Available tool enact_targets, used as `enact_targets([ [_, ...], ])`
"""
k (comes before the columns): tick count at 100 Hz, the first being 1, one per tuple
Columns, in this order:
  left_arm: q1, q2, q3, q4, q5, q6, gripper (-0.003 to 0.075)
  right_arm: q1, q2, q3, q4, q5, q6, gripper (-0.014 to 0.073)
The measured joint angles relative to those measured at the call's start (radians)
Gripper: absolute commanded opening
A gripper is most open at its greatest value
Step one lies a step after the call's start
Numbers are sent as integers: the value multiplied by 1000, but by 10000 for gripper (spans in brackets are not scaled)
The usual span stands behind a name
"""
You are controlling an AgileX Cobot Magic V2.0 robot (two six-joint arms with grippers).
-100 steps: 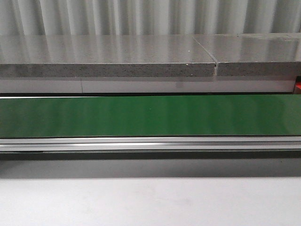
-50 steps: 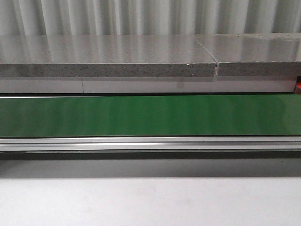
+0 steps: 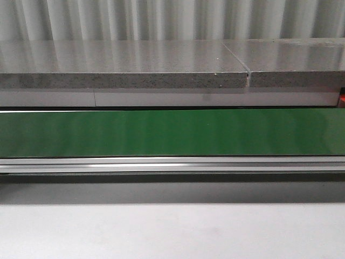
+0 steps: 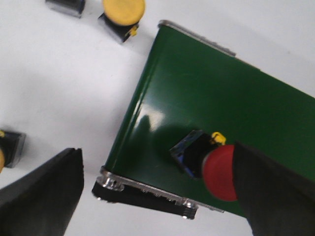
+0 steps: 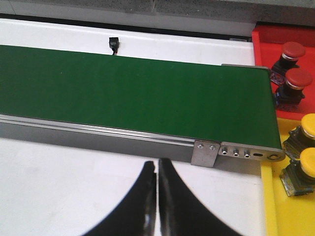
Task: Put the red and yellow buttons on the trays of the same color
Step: 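Set the red button on the belt and open the left gripper, then grasp a yellow button from the cluster with the left gripper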
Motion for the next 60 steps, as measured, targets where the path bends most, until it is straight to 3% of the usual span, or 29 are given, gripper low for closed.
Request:
enact_targets([
  [27,135,-2,31,77,88,-6,599,0,0,0,0,0,0,23],
  [60,213,-2,80,143,105,-34,599,0,0,0,0,0,0,23],
])
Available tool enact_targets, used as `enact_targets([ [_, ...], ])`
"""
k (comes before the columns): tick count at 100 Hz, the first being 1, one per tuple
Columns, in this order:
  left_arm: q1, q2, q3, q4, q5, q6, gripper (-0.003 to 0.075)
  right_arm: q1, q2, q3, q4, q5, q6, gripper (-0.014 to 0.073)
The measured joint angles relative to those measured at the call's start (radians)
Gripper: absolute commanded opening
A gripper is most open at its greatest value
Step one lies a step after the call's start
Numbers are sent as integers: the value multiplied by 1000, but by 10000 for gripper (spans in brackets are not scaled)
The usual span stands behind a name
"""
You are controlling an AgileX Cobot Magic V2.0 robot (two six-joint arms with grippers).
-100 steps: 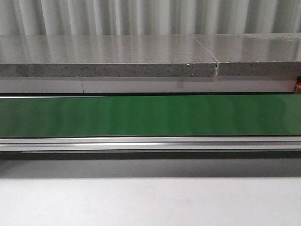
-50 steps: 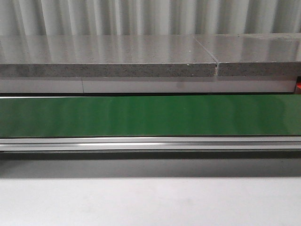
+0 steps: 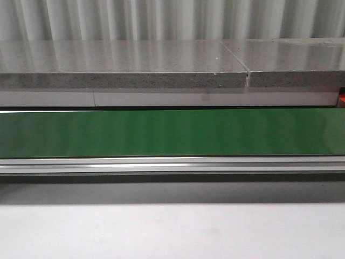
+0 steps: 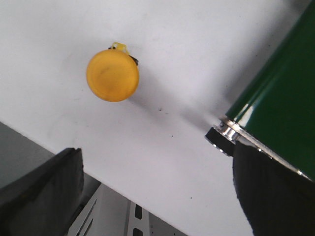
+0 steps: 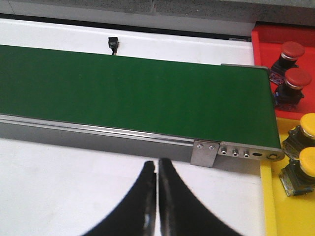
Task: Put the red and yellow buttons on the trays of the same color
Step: 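Grasp a yellow button from the cluster with the left gripper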
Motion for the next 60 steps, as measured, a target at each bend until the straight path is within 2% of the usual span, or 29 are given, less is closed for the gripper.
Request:
enact_targets([
  [33,27,70,0,17,-5,-7,599,0,0,0,0,0,0,23],
  [60,29,159,-2,48,-68,-20,599,0,0,0,0,0,0,23],
])
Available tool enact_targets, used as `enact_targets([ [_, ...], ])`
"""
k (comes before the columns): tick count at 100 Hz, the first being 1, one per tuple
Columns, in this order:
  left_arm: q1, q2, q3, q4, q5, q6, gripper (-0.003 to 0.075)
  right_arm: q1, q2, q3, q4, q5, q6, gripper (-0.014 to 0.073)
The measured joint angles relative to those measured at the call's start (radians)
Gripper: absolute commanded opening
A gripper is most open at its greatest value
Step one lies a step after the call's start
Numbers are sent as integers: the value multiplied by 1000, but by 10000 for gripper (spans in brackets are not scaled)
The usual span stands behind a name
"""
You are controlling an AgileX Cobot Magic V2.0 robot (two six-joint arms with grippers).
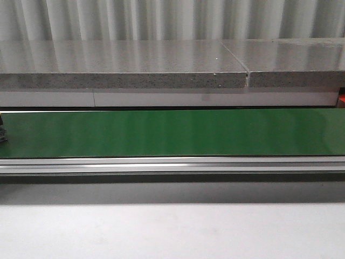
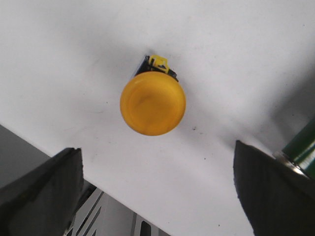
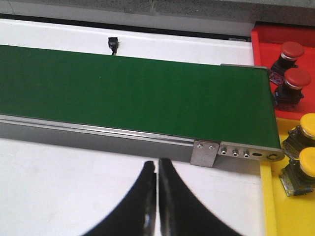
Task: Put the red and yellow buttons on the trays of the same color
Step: 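Grasp a yellow button from the cluster with the left gripper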
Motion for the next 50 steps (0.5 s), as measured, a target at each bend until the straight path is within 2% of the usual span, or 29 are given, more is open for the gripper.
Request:
enact_targets([
  [32,0,93,0,5,-71,-6,595,0,0,0,0,0,0,23],
  [40,0,104,0,5,-80,-6,563,0,0,0,0,0,0,23],
  [50,0,106,0,5,-90,-6,477,0,0,0,0,0,0,23],
])
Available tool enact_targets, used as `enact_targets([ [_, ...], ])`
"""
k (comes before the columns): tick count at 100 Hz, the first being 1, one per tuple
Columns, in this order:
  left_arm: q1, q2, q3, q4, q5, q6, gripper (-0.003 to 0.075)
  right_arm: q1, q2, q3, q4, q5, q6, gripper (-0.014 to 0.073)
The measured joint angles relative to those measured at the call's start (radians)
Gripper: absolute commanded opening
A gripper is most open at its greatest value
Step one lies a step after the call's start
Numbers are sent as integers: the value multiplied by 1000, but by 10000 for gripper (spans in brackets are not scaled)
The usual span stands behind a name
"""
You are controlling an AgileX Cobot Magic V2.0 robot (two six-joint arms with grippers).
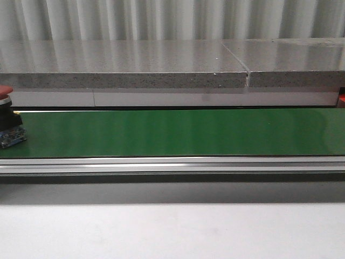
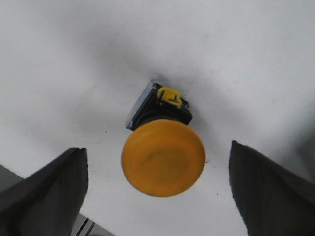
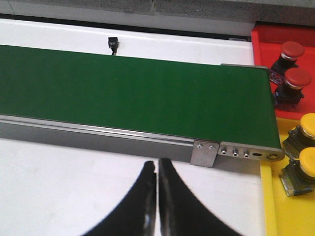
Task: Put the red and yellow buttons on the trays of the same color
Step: 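Grasp a yellow button from the cluster with the left gripper, then set the yellow button on the belt and open the left gripper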
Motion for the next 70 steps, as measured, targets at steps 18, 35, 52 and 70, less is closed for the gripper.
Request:
enact_targets([
  [18,0,0,0,0,-7,0,291,0,0,0,0,0,0,23],
  [35,0,0,0,0,-7,0,196,0,0,0,0,0,0,23],
  [52,0,0,0,0,-7,0,158,0,0,0,0,0,0,23],
  [70,0,-37,0,0,-5,18,155,0,0,0,0,0,0,23],
])
